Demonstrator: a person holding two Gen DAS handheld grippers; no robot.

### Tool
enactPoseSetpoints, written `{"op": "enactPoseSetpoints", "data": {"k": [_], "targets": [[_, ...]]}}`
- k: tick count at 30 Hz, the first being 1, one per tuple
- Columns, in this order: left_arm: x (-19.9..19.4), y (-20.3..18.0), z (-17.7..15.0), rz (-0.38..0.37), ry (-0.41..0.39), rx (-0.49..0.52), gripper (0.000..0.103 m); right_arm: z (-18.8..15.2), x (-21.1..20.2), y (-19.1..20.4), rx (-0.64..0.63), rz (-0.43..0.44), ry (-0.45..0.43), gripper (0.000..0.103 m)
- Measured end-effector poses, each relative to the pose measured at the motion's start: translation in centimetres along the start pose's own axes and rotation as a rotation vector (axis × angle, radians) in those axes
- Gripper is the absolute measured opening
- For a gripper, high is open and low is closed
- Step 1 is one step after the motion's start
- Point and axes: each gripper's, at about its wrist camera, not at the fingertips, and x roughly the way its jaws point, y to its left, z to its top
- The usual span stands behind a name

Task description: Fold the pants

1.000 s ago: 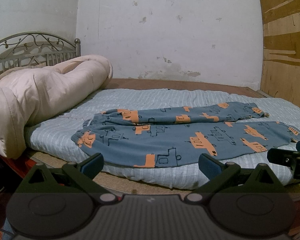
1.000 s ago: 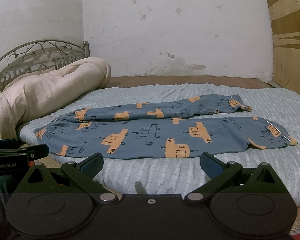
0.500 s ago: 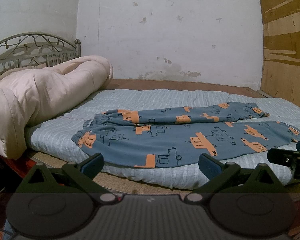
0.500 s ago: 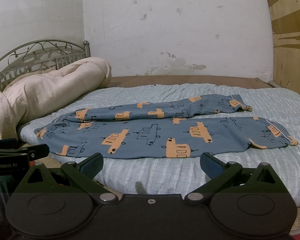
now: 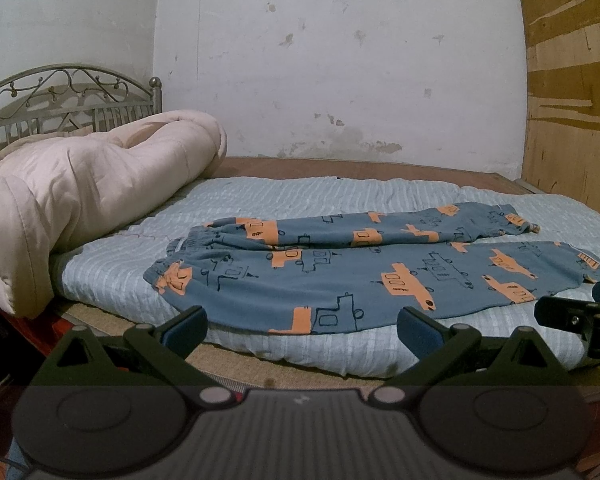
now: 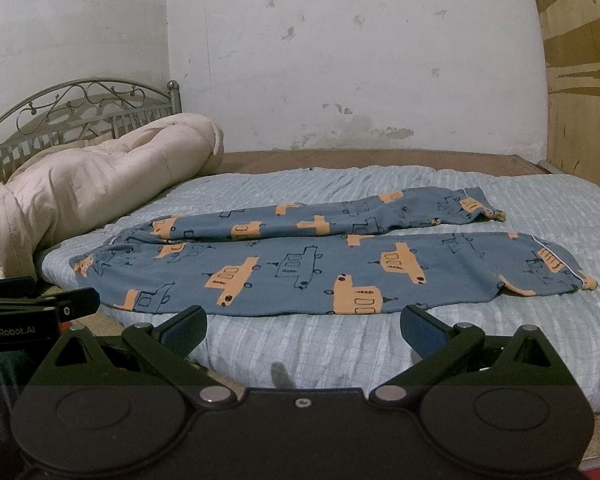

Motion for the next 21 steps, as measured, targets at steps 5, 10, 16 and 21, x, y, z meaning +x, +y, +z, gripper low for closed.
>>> {"op": "enactPoseSetpoints", "data": {"k": [5,10,16,21], "targets": [[0.0,0.0,0.0,0.000,0.000,0.000,0.102,0.0,0.0,0.0,0.000,0.000,0.000,0.102],[0.0,0.3,0.1,-0.002,0.012,-0.003,0.102,0.0,0.1,0.0,-0.001,0.001,0.001,0.102],[1.2,0.7,0.1,-0.007,0.059,-0.018,0.102,-0.2,0.3,0.0,-0.008,0.017,0.017,0.102],[2.8,1.3,1.1,0.006,0.085,-0.013,0.102,0.6,2.2,-0.1,-0.009,0.070,0.035,0.102]]}}
